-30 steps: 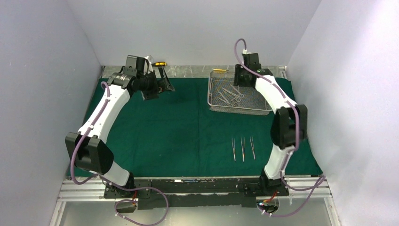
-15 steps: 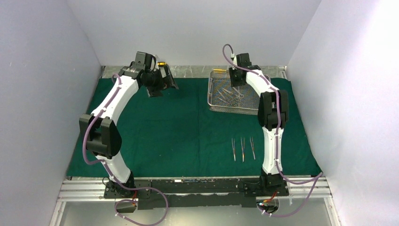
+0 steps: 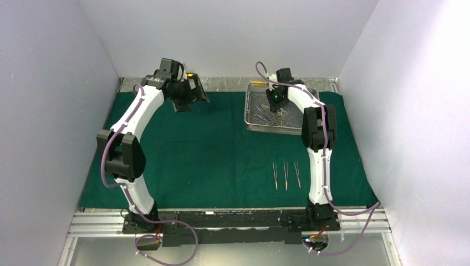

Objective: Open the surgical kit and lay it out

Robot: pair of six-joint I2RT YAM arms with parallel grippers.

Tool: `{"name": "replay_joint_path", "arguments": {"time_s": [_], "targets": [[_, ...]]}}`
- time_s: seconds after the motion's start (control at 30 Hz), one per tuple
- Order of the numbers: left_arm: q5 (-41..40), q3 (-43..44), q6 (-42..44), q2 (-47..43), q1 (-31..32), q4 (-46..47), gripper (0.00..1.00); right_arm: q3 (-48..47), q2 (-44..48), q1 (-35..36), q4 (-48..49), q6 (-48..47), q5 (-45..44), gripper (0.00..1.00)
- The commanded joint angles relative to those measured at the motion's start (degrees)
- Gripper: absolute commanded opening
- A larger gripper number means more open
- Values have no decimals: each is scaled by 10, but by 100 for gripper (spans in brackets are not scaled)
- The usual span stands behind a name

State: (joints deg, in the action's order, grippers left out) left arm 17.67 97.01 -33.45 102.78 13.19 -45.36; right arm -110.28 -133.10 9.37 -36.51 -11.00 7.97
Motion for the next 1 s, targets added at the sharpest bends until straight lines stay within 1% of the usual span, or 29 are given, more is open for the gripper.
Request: {"name": "replay_joint_path", "arguments": {"time_s": [0.0, 0.27, 0.3, 0.4, 0.47, 0.5, 0.53, 0.63, 0.7, 0.8, 0.97], "targets": [[7, 22, 8, 0, -3, -2, 99, -17, -4, -2, -12, -32, 18, 29], [11, 12, 1, -6, -4, 2, 99, 12, -8, -1, -7, -55, -24, 28], [12, 11, 1, -7, -4, 3, 99, 17, -7, 0, -4, -60, -28, 30], [15, 8, -1, -10, -4, 5, 99, 25, -10, 3, -8, -73, -31, 37], [16, 6, -2, -12, -4, 5, 99, 23, -16, 3, -10, -73, -32, 38], [17, 5, -1, -13, -4, 5, 99, 20, -20, 3, -12, -72, -31, 36], [17, 5, -1, -13, -4, 4, 99, 16, -24, 3, -14, -71, -30, 33], [17, 8, 1, -15, -4, -1, 99, 3, -29, 3, -18, -68, -26, 15], [16, 7, 3, -17, -4, -1, 99, 1, -23, 4, -13, -67, -34, 9], [16, 3, 5, -22, -4, 1, 99, 9, 3, 9, 2, -75, -56, 6], [20, -6, 5, -28, -4, 11, 99, 18, 47, 14, 24, -81, -97, 5]]}}
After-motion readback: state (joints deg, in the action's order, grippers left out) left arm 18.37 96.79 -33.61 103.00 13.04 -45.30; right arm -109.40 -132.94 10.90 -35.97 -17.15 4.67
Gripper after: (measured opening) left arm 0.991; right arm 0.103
